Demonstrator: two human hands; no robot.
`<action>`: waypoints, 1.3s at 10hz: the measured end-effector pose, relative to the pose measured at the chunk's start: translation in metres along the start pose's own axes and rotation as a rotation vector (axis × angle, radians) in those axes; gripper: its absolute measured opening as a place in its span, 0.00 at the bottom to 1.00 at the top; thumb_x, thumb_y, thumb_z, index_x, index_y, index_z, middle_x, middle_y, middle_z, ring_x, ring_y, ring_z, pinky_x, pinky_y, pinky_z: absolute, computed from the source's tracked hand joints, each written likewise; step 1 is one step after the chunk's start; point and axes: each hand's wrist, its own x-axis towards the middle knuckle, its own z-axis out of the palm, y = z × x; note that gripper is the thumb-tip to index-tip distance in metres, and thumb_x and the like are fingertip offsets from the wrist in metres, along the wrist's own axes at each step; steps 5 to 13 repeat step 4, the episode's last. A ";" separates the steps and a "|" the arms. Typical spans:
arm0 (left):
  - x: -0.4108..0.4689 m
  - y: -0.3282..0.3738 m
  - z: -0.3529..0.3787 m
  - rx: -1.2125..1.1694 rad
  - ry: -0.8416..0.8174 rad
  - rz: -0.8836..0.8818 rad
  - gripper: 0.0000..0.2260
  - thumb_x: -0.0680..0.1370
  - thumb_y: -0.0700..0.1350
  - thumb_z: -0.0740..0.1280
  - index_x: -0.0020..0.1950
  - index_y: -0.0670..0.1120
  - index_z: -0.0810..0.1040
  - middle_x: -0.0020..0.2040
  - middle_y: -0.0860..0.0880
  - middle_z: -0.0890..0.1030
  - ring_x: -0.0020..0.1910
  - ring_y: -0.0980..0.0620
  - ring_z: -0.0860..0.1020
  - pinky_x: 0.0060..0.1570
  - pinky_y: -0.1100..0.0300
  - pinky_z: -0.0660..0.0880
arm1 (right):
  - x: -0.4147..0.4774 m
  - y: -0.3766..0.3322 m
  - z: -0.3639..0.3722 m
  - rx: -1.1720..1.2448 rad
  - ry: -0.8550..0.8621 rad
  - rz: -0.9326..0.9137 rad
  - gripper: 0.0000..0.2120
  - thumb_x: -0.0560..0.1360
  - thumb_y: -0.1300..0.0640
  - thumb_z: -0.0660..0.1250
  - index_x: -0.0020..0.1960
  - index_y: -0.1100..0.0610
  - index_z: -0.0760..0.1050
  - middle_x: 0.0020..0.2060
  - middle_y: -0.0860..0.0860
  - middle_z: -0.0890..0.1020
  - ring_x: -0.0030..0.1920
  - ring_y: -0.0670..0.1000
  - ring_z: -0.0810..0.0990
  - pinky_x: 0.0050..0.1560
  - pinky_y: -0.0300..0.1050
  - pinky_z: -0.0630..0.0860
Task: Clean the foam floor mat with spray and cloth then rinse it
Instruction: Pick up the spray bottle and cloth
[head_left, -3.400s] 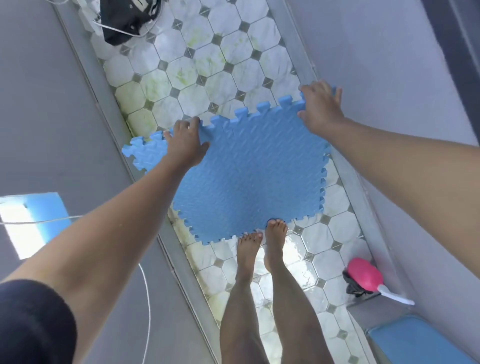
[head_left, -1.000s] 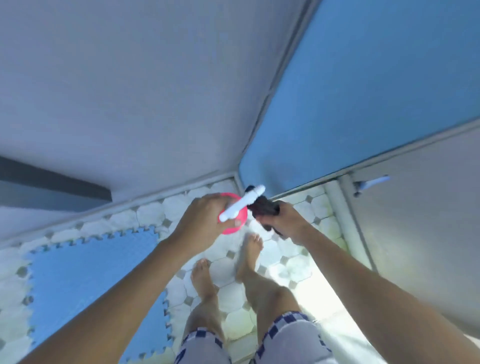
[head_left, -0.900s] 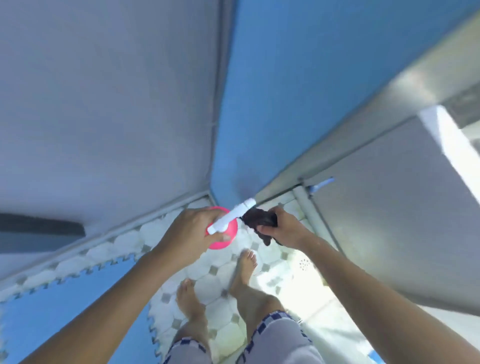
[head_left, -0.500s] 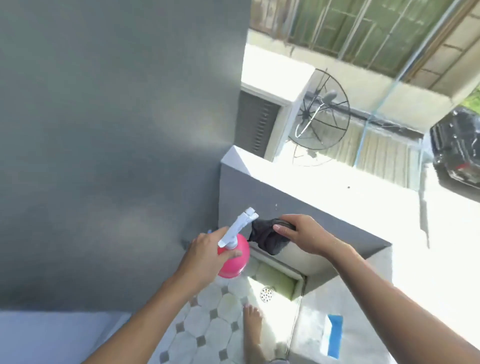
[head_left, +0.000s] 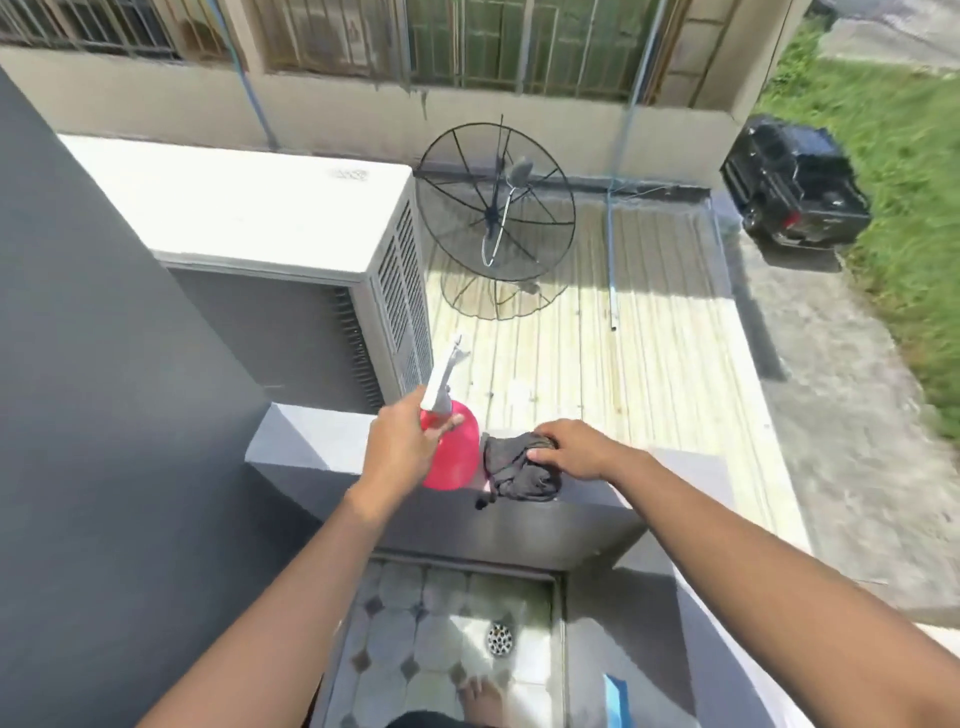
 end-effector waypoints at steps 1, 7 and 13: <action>0.018 0.001 0.009 -0.009 -0.014 -0.014 0.14 0.76 0.55 0.75 0.57 0.49 0.82 0.39 0.48 0.83 0.41 0.44 0.82 0.45 0.47 0.81 | 0.019 0.021 0.008 0.038 0.124 0.142 0.17 0.78 0.49 0.69 0.63 0.57 0.78 0.59 0.56 0.81 0.61 0.58 0.78 0.60 0.51 0.75; 0.014 0.000 0.007 -0.022 -0.046 0.010 0.16 0.77 0.55 0.74 0.61 0.51 0.81 0.39 0.51 0.81 0.40 0.46 0.78 0.41 0.52 0.76 | 0.021 0.012 0.042 -0.226 0.095 -0.012 0.27 0.81 0.47 0.55 0.78 0.54 0.61 0.74 0.53 0.68 0.75 0.56 0.64 0.75 0.60 0.58; 0.014 0.000 0.007 -0.022 -0.046 0.010 0.16 0.77 0.55 0.74 0.61 0.51 0.81 0.39 0.51 0.81 0.40 0.46 0.78 0.41 0.52 0.76 | 0.021 0.012 0.042 -0.226 0.095 -0.012 0.27 0.81 0.47 0.55 0.78 0.54 0.61 0.74 0.53 0.68 0.75 0.56 0.64 0.75 0.60 0.58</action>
